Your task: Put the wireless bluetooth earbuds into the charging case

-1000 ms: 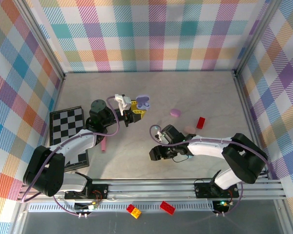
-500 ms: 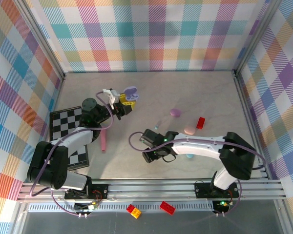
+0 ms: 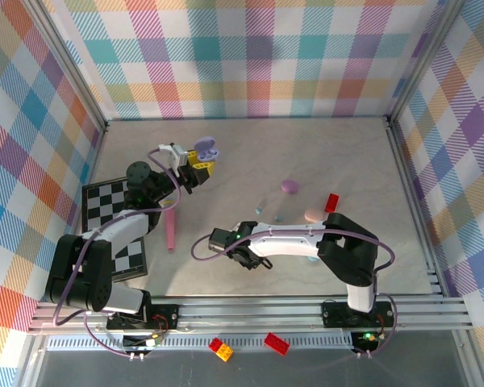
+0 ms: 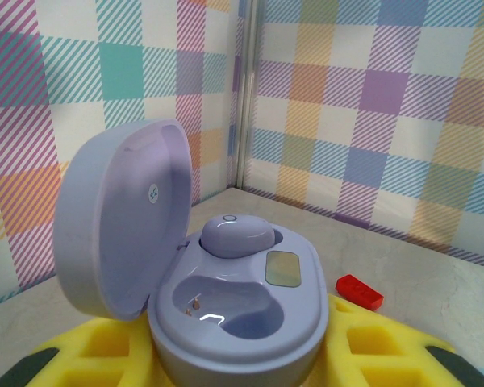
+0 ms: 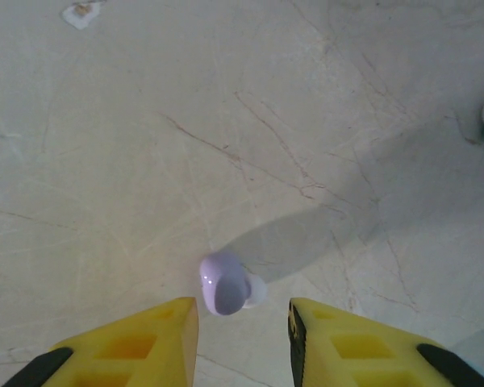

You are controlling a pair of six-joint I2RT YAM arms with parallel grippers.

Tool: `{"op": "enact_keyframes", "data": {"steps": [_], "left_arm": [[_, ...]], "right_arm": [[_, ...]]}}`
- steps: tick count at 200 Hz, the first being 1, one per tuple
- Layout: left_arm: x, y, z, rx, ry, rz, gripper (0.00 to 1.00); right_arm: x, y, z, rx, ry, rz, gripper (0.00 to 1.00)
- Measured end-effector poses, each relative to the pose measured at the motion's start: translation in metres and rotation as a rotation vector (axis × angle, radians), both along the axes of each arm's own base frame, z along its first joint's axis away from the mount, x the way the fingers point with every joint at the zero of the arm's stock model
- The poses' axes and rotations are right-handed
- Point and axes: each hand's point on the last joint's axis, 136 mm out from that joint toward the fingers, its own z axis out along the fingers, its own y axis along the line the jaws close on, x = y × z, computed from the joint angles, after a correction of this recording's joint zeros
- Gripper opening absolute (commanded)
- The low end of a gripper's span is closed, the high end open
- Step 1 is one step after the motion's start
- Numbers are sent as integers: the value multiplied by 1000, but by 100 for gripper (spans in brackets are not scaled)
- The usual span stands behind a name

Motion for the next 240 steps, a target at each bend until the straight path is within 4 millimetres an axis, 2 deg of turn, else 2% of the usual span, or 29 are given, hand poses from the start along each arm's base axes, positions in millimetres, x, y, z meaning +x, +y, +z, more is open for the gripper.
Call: {"op": "enact_keyframes", "data": {"steps": [92, 129, 171, 215, 240], "left_arm": [[-6, 0, 6, 2, -24, -6, 36], [-6, 0, 6, 2, -23, -6, 36], [-7, 0, 6, 3, -24, -12, 36], [-7, 0, 7, 2, -25, -14, 36], [-7, -1, 7, 3, -25, -14, 36]], "right_arm": [[1, 2, -11, -49, 17, 41, 33], [0, 1, -17, -67, 27, 44, 29], [0, 1, -18, -70, 29, 48, 22], [0, 2, -17, -61, 27, 45, 21], [2, 4, -6, 32, 23, 19, 21]]}}
